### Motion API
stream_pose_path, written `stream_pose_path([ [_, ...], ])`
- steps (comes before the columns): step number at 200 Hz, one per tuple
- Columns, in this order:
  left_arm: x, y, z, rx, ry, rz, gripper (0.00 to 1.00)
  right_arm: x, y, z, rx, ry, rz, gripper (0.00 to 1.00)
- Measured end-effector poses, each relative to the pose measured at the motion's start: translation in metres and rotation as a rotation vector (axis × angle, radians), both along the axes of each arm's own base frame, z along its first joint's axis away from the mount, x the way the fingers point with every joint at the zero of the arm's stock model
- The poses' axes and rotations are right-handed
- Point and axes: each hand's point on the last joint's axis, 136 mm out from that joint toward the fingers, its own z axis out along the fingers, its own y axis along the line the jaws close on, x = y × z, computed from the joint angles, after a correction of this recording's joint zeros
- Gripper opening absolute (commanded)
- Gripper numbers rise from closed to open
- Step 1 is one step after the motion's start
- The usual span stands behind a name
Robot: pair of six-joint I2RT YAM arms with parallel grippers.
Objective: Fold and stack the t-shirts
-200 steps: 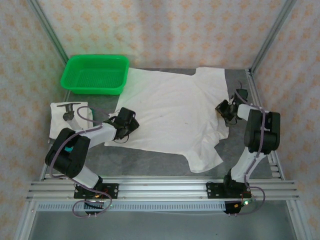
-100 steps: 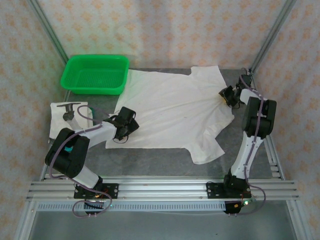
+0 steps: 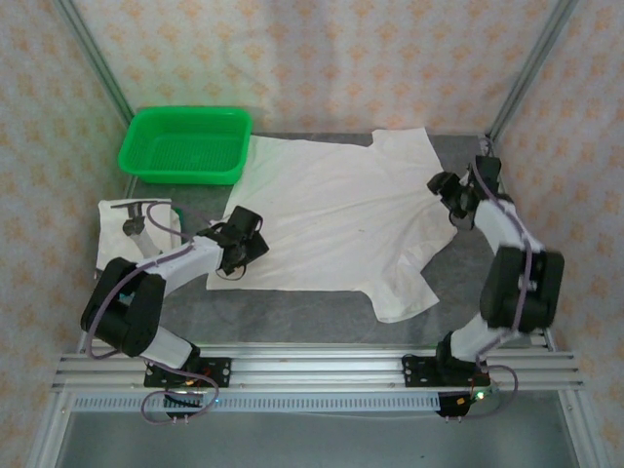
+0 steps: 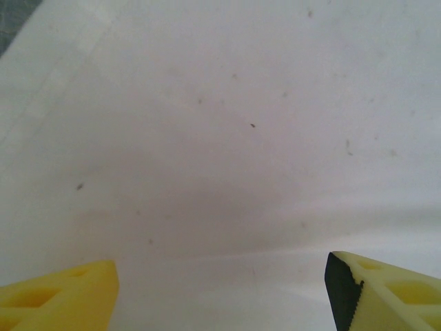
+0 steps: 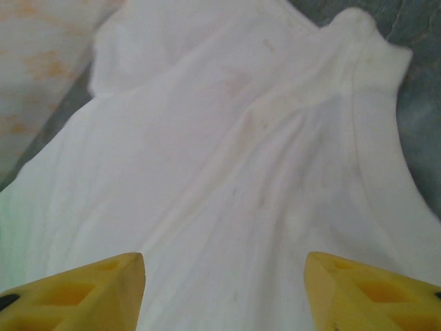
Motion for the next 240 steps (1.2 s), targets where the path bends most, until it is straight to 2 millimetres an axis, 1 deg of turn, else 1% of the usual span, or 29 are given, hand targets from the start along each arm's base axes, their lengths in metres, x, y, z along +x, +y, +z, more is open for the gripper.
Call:
stream_pose_path([
  [5,0.001,0.0,0.002,-0.002,-0.007,-0.002,0.8,-0.013,0.004,0.006,-0.006,-0.018,0.0,0.59],
  [11,0.002,-0.001,0.005,-0.003,-0.013,-0.004,0.8,-0.028,0.007,0.009,-0.014,-0.029,-0.003,0.57],
  [18,0.004,-0.001,0.007,-0.003,-0.017,-0.009,0.8,-0.046,0.009,0.007,-0.018,-0.029,-0.01,0.53],
  [25,0.005,-0.002,0.009,-0.001,-0.02,-0.015,0.8,-0.065,0.012,0.003,-0.02,-0.018,-0.017,0.52],
  [41,0.007,-0.003,0.012,0.003,-0.024,-0.026,0.8,-0.105,0.02,-0.016,-0.018,0.04,-0.02,0.51],
  [51,0.009,-0.004,0.014,0.005,-0.028,-0.034,0.8,-0.129,0.028,-0.027,-0.02,0.081,-0.002,0.5],
  [64,0.011,-0.005,0.017,0.007,-0.036,-0.042,0.8,-0.153,0.039,-0.039,-0.027,0.125,0.025,0.49],
  [75,0.013,-0.006,0.019,0.006,-0.04,-0.044,0.8,-0.166,0.049,-0.047,-0.033,0.146,0.05,0.49],
  [91,0.015,-0.007,0.019,0.006,-0.039,-0.049,0.81,-0.184,0.06,-0.064,-0.038,0.198,0.08,0.49],
  [104,0.016,-0.007,0.017,0.008,-0.032,-0.051,0.81,-0.195,0.064,-0.079,-0.048,0.252,0.087,0.49],
  [114,0.016,-0.007,0.015,0.011,-0.026,-0.052,0.81,-0.2,0.065,-0.089,-0.056,0.29,0.086,0.47],
  [143,0.016,-0.008,0.012,0.01,-0.018,-0.053,0.81,-0.204,0.062,-0.111,-0.071,0.39,0.056,0.3],
  [166,0.016,-0.008,0.012,0.01,-0.018,-0.053,0.81,-0.207,0.059,-0.131,-0.078,0.483,0.019,0.21],
  [175,0.016,-0.008,0.012,0.01,-0.018,-0.053,0.81,-0.204,0.058,-0.131,-0.072,0.487,-0.002,0.17],
  [184,0.016,-0.008,0.012,0.01,-0.018,-0.053,0.81,-0.198,0.057,-0.129,-0.071,0.475,-0.024,0.1],
  [191,0.016,-0.008,0.012,0.01,-0.018,-0.053,0.81,-0.198,0.054,-0.129,-0.072,0.478,-0.052,0.04],
  [214,0.015,-0.008,0.012,0.01,-0.018,-0.052,0.81,-0.206,0.039,-0.13,-0.083,0.521,-0.204,0.04],
  [228,0.015,-0.008,0.012,0.011,-0.018,-0.053,0.81,-0.219,0.03,-0.131,-0.1,0.577,-0.291,0.03],
  [240,0.016,-0.007,0.012,0.01,-0.019,-0.052,0.81,-0.229,0.025,-0.131,-0.105,0.619,-0.34,0.05],
])
